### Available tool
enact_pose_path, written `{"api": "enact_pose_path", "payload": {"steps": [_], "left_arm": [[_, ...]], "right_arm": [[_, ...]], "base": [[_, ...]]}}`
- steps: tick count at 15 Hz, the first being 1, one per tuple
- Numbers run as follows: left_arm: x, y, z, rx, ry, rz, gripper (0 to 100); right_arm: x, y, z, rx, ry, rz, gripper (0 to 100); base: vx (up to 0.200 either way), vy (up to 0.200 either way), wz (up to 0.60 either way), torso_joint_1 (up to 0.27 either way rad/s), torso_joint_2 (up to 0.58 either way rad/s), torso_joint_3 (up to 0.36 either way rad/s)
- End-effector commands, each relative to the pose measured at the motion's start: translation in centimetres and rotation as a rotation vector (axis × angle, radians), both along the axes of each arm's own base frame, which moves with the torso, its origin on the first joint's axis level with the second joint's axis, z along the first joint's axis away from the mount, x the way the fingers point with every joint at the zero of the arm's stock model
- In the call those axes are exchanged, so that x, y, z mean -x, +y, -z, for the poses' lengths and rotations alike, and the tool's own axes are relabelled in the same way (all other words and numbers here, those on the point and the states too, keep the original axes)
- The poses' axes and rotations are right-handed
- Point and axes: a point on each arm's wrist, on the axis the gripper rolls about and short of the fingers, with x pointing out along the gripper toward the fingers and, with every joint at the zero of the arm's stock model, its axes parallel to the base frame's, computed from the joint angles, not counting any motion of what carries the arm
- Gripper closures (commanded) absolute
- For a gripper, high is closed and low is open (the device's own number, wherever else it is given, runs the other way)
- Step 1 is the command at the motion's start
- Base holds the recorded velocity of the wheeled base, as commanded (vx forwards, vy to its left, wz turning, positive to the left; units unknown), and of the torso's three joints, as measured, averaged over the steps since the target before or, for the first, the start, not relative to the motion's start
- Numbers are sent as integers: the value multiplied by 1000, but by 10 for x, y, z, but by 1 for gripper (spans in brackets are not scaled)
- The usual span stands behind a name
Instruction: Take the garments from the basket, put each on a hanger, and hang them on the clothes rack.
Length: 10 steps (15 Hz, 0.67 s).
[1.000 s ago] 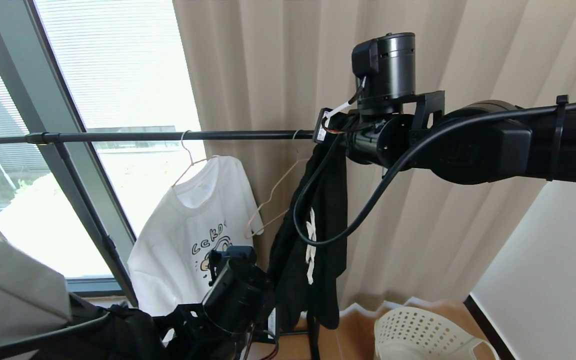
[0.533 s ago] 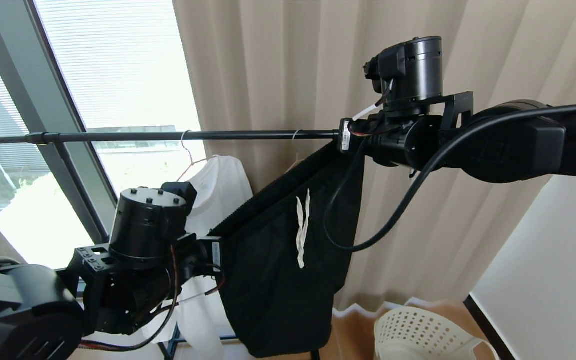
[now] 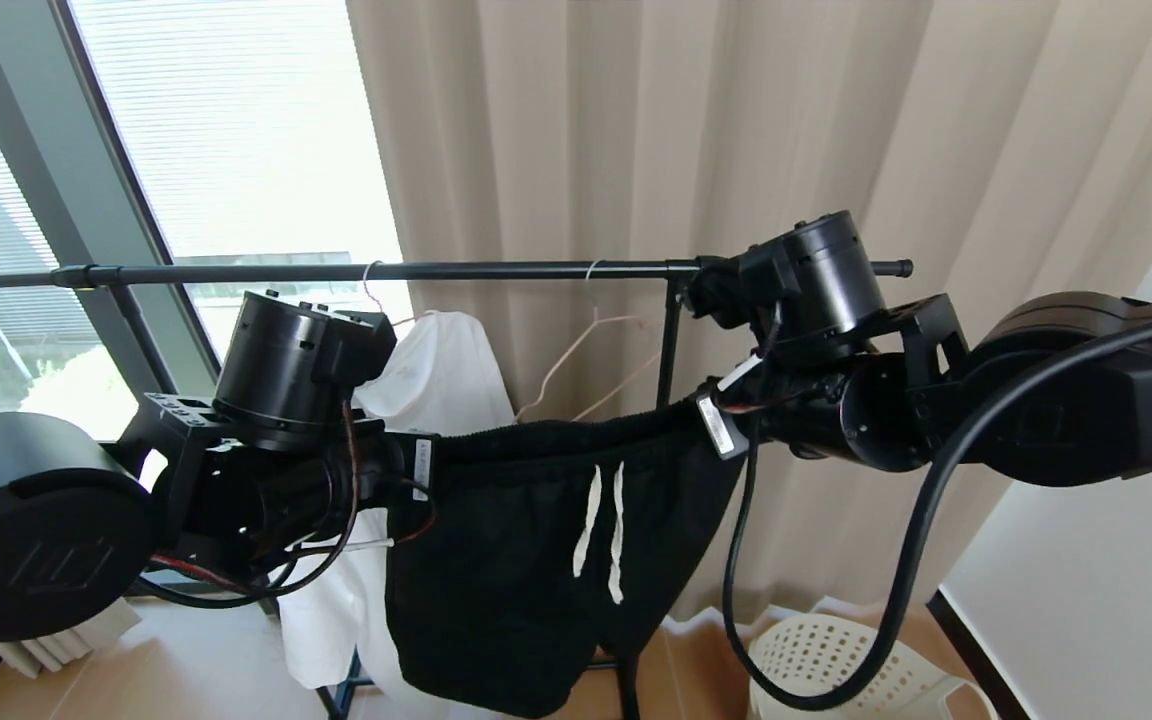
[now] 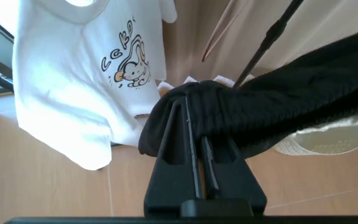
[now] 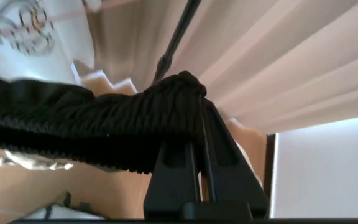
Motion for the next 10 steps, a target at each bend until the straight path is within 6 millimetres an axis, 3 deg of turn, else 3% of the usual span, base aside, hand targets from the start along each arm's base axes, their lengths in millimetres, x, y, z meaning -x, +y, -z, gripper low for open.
{"api": "enact_pose_path", "payload": {"steps": [1, 4, 10], "left_arm": [[-3, -3, -5, -1, -6, 5, 100], [-3, 0, 1, -37, 32, 1, 100], [2, 20, 10, -57, 62, -52, 100]], "right_arm": [[8, -1, 3, 33, 26, -20, 100], [8, -6, 6, 79, 37, -16, 100], [-14, -40, 7, 171, 25, 104, 100]], "base": [[0, 0, 0, 0, 0, 0], [0, 0, 0, 0, 0, 0], [0, 0, 0, 0, 0, 0]]}}
